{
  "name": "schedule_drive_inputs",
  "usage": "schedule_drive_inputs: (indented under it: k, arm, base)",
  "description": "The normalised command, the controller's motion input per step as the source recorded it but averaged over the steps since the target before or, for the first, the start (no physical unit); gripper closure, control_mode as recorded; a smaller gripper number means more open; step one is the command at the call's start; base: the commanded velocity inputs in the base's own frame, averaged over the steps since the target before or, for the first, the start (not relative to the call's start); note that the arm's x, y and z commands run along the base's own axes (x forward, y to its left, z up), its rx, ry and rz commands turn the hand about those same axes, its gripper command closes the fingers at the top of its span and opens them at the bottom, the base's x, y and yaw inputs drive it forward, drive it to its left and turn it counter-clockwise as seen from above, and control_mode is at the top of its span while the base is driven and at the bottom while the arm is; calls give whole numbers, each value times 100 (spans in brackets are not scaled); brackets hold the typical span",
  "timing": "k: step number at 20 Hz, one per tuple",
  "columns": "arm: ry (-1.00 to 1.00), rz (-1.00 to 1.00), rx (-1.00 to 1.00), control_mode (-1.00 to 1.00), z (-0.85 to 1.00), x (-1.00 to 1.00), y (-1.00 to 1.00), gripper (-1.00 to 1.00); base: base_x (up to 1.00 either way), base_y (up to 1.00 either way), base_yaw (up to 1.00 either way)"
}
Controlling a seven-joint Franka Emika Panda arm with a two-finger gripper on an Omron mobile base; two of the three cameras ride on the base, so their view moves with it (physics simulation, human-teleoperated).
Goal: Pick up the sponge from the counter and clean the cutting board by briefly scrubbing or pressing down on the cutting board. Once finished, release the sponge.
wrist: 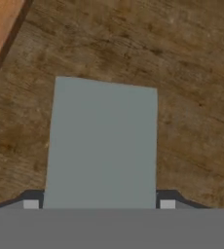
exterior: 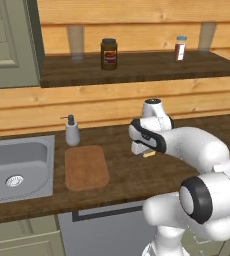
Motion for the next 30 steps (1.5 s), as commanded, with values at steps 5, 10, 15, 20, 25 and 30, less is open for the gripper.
schedule_drive_inputs:
  k: [5, 10, 15, 20, 25, 30]
  arm:
    - [-1, 23, 0, -100, 0, -26, 100, 100]
    - [-12, 21, 0, -100, 0, -34, 100, 100]
    - [1, 6, 0, -100, -44, -2, 62, 100]
    - [-6, 0, 1, -100, -58, 0, 31, 100]
    - [-8, 0, 7, -100, -12, 0, 20, 100]
    - [0, 0, 3, -100, -16, 6, 22, 100]
  base:
    - [0, 0, 0]
    - [0, 0, 0]
    - [0, 0, 0]
    - [0, 0, 0]
    - [0, 0, 0]
    - [0, 0, 0]
